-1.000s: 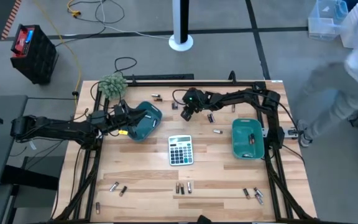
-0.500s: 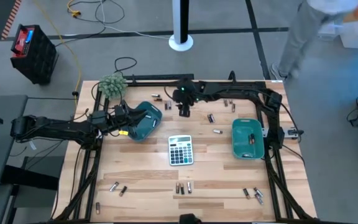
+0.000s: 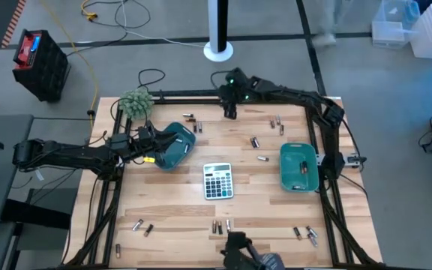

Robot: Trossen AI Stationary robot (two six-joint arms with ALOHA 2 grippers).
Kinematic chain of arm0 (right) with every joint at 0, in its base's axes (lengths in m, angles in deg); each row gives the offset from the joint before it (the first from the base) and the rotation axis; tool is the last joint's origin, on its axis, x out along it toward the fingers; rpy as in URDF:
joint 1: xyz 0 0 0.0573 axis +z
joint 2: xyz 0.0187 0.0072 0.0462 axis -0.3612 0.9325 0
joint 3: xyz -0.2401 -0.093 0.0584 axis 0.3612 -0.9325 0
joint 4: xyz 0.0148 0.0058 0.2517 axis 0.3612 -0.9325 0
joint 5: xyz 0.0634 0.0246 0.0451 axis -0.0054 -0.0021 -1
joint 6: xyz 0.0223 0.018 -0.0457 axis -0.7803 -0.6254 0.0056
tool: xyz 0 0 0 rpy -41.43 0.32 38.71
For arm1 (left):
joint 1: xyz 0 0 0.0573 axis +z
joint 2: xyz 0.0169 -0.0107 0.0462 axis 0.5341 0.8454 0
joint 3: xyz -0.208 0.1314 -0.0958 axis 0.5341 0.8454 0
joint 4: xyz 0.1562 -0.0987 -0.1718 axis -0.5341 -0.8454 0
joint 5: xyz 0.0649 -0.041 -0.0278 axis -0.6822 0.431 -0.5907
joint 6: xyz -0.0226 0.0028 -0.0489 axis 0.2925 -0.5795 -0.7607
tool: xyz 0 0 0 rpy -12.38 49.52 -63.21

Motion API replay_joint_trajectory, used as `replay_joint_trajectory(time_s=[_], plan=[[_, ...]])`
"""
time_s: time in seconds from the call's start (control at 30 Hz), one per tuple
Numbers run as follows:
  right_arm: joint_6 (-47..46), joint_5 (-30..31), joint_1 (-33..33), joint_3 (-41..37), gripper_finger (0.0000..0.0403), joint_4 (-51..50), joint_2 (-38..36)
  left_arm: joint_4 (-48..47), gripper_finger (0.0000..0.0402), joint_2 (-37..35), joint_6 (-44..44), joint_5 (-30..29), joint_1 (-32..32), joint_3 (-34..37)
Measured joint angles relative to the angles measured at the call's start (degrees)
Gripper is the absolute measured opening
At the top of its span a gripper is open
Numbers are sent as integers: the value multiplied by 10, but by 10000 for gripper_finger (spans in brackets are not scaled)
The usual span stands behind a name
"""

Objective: Sort batteries
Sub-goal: Put the silver/black battery into the blue bin

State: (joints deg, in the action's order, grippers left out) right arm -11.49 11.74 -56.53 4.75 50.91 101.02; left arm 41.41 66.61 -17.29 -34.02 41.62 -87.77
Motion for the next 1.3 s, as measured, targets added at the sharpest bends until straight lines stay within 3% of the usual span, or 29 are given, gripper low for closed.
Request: replay_joint_trajectory(time_s=[0.43,0.7,0.93,1.3], plan=[[29,-34,-19,14,265,39,18,-4,76,0,8,-6,1,0],[3,-49,-8,17,265,-33,15,-28,76,0,1,-11,15,0],[-122,-25,-40,5,265,-140,8,-40,76,0,3,-22,27,0],[-254,88,-77,4,265,-264,8,-37,76,0,8,-28,69,0]])
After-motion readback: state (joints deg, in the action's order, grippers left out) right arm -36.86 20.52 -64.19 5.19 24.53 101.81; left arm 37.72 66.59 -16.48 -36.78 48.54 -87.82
